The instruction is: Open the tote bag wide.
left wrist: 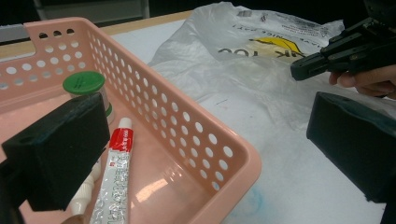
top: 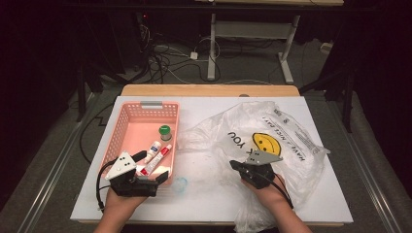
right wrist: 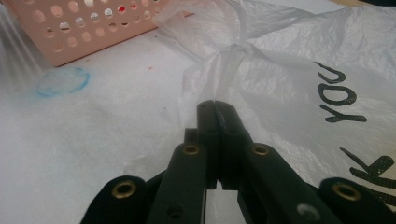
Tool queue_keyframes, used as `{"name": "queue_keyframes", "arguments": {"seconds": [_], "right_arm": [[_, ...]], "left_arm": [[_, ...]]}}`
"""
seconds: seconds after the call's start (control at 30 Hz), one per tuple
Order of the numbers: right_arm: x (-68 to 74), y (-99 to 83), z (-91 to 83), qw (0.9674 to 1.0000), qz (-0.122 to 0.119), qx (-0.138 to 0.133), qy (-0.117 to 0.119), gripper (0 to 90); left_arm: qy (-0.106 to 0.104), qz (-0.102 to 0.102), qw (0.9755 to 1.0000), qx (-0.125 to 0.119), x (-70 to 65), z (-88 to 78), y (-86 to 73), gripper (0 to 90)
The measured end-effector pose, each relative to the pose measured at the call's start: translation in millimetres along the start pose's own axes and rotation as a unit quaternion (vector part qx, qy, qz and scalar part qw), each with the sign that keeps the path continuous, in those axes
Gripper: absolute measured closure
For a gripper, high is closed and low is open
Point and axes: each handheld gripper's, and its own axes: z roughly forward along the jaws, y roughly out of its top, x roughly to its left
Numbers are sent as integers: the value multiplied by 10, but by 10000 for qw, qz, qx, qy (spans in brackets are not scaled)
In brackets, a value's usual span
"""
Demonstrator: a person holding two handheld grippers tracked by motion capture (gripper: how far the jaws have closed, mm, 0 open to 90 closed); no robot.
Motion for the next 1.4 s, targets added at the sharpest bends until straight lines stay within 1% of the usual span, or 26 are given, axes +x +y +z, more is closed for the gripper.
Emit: {"name": "queue_keyframes", "arguments": {"seconds": [0.03,0.07,0.2,0.27,0.3,0.33,0.37,0.47,0.57,0.6,0.67,0.7,0.73,0.77,0.8,0.87,0.93,0.97,1.0,1.1,1.17,1.27,1.3,1.33,1.4], "right_arm": [[-8,-6,-2,10000,31,2,15,900],[-20,-15,-2,10000,39,67,34,900],[-66,-89,36,9996,-11,265,51,900],[-86,-115,53,9995,-11,322,67,900],[-92,-119,54,9995,35,303,74,900],[-101,-111,45,9994,135,256,168,900],[-98,-94,29,9994,172,189,223,900],[-65,-19,-37,9998,48,-12,171,900],[-51,36,-96,9996,8,-248,113,900],[-49,43,-104,9995,27,-296,107,900],[-54,55,-127,9991,-18,-402,116,900],[-59,65,-160,9987,-38,-507,91,900],[-59,65,-160,9987,-38,-507,91,900],[-60,79,-196,9981,-37,-613,51,900],[-60,79,-196,9981,-37,-613,51,900],[-66,93,-239,9975,-50,-702,29,900],[-89,123,-303,9963,-45,-855,2,900],[-89,123,-303,9963,-45,-855,2,900],[-99,153,-343,9954,-22,-955,-21,900],[-106,179,-377,9948,-10,-1016,-44,900],[-113,202,-406,9938,3,-1114,-59,900],[-122,231,-448,9921,11,-1250,-98,900],[-126,246,-480,9909,24,-1337,-157,900],[-126,246,-480,9909,24,-1337,-157,900],[-142,262,-511,9896,87,-1424,-160,900]], "left_arm": [[2,-1,10000,-1,-5,0,-1,0],[10,0,10000,-2,-10,-1,-2,0],[11,-13,10000,0,-17,4,-5,0],[10,-33,10000,6,-15,12,-7,0],[20,-26,10000,15,-14,15,-9,0],[22,-30,10000,16,-14,15,-12,0],[20,-35,10000,17,-16,12,-13,0],[42,-31,10000,8,-25,-1,-22,0],[68,-27,10000,14,-28,-9,-35,0],[92,-33,10000,14,-24,-12,-40,0],[148,-58,9999,1,-21,-18,-49,0],[175,-67,9998,-5,-18,-22,-54,0],[194,-84,9998,-17,-16,-25,-58,0],[214,-102,9997,-19,-12,-29,-61,0],[223,-126,9997,-22,-8,-31,-64,0],[236,-148,9996,-9,1,-31,-71,0],[249,-160,9996,12,7,-29,-83,0],[260,-164,9995,20,10,-29,-90,0],[265,-167,9995,35,13,-33,-95,0],[277,-191,9994,33,17,-43,-106,0],[294,-220,9993,28,22,-54,-110,0],[306,-305,9991,-20,34,-75,-110,0],[310,-325,9990,-41,42,-85,-108,0],[327,-352,9988,-65,50,-94,-105,0],[365,-447,9983,-91,80,-111,-100,0]]}}
